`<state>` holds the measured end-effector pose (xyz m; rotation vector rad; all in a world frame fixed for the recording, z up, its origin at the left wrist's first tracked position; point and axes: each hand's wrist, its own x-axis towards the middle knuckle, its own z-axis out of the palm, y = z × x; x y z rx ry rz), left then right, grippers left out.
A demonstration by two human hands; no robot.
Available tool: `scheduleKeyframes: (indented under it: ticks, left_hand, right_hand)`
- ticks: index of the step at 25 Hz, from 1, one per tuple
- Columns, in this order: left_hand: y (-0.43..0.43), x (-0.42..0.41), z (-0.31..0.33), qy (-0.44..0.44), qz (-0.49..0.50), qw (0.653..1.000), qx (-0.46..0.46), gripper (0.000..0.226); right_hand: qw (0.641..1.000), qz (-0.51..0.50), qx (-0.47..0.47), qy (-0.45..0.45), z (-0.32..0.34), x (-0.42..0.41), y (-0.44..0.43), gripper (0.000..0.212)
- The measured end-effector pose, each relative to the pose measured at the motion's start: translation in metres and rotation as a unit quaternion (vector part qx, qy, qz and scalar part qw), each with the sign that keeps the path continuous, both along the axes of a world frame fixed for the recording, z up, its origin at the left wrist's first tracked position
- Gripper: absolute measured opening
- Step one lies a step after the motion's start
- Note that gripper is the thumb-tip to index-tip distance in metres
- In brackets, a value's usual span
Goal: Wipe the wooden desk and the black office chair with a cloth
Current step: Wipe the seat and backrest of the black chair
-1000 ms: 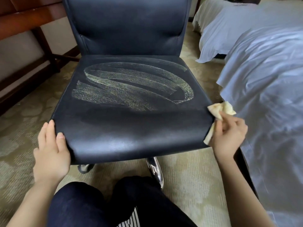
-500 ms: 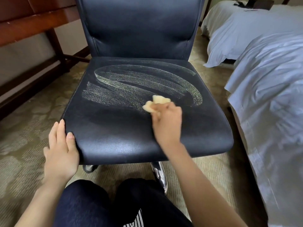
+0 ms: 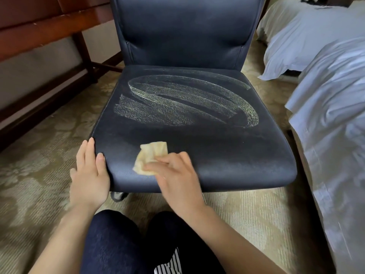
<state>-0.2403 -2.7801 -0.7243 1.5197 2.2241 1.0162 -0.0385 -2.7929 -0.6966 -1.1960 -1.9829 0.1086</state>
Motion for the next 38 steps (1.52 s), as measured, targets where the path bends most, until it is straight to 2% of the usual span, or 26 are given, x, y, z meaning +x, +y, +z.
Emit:
scheduleKeyframes:
  ticks: [4,8,10,12,17,20,25,28,32,34,36,38]
  left_hand:
    - [-0.001,0.002,0.002,-0.009,0.004,1.0,-0.011,0.048]
    - [-0.002,0.006,0.005,-0.027,0.003,1.0,-0.012,0.048]
    - [-0.003,0.009,0.007,-0.035,0.003,0.999,-0.015,0.049]
    - [-0.004,0.009,0.008,-0.04,0.001,0.999,-0.019,0.049]
    - [-0.008,0.006,0.011,-0.059,-0.01,0.997,-0.04,0.049]
    - [-0.013,0.003,0.01,-0.066,-0.02,0.997,-0.036,0.048]
    - [-0.019,-0.003,0.004,-0.07,-0.012,0.996,-0.048,0.049]
    - [-0.024,-0.003,-0.002,-0.091,0.015,0.994,-0.053,0.047]
    - [-0.026,-0.004,-0.004,-0.098,0.026,0.994,-0.047,0.046]
    - [-0.026,0.0,-0.006,-0.115,0.029,0.992,-0.033,0.048]
    - [-0.026,0.004,-0.007,-0.157,0.027,0.987,0.001,0.05]
    - [-0.025,0.005,-0.008,-0.209,0.029,0.977,0.038,0.05]
  right_hand:
    - [0.991,-0.126,0.006,0.047,-0.001,0.061,0.002,0.023]
    - [0.952,-0.306,-0.017,0.017,0.01,0.133,0.026,0.021]
    - [0.926,-0.367,-0.07,0.054,0.018,0.139,0.041,0.023]
    - [0.923,-0.373,-0.087,0.032,0.023,0.119,0.057,0.023]
    - [0.967,-0.23,-0.093,-0.056,0.031,0.024,0.09,0.023]
    - [0.981,-0.152,-0.095,-0.073,0.032,-0.034,0.102,0.022]
    - [0.994,0.005,-0.087,-0.074,0.034,-0.107,0.102,0.025]
    - [0.986,0.119,-0.055,-0.107,0.031,-0.112,0.086,0.026]
    - [0.958,0.254,-0.05,-0.121,0.035,-0.074,0.075,0.024]
    - [0.931,0.329,-0.042,-0.156,0.031,-0.049,0.061,0.019]
    - [0.872,0.415,-0.018,-0.258,0.023,-0.018,0.04,0.015]
    - [0.782,0.478,0.022,-0.399,0.008,0.019,0.021,0.007]
